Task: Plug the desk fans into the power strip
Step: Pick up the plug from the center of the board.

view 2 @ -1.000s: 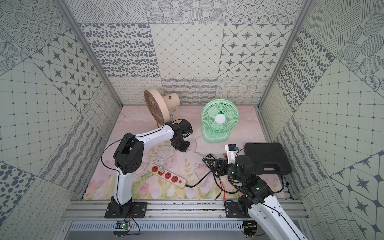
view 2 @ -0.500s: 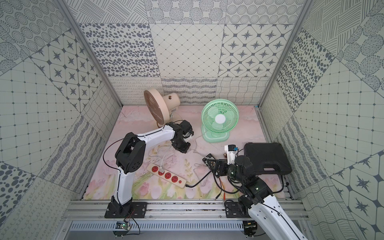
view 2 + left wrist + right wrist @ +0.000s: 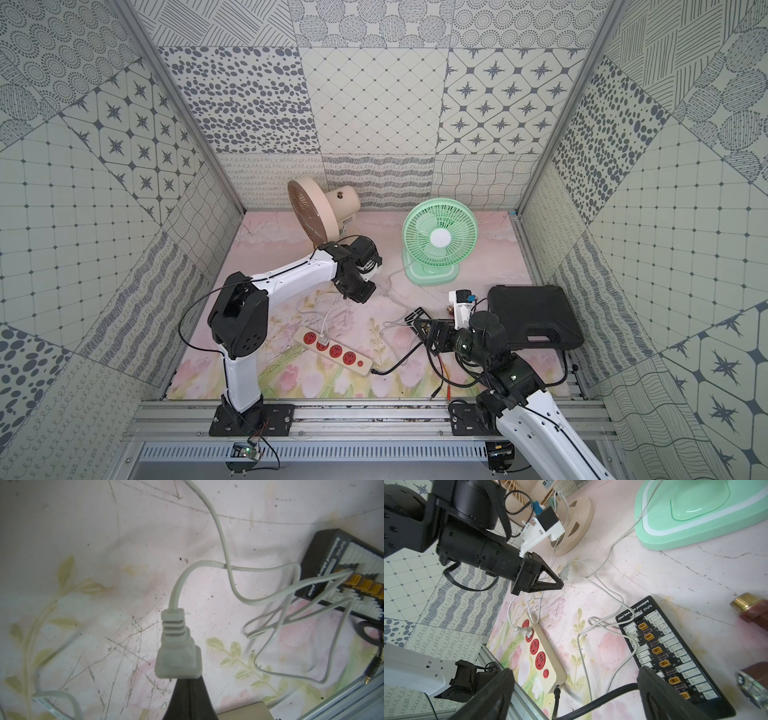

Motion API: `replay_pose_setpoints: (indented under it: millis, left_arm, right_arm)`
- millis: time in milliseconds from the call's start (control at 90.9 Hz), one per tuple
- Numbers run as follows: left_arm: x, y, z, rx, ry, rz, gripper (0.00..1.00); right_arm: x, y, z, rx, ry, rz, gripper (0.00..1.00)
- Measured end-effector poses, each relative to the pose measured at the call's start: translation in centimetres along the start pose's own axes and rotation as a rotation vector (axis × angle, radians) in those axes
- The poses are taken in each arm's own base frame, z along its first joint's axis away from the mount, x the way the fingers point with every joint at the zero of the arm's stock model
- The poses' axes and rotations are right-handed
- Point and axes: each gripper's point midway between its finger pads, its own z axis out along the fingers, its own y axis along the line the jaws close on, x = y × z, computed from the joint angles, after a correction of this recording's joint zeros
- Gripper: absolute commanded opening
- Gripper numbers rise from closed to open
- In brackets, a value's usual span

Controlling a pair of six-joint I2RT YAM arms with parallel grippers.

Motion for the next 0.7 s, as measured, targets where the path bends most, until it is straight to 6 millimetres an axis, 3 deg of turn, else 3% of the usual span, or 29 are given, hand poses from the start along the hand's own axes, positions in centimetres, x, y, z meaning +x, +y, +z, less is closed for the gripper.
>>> replay_pose_setpoints:
  millis: [407, 704]
  left_arm:
    - [-0.2, 1.6, -9.8, -0.139, -0.190, -0.069, 0.00]
    - [-2.3, 1.9, -20.7, -0.185, -0.467, -0.117, 0.00]
  right_arm:
    - [0.2, 0.3, 0.0, -0.018, 0.014, 0.011, 0.97]
    - [0.6, 1.1, 0.3, -0.065, 0.046, 0.020, 0.97]
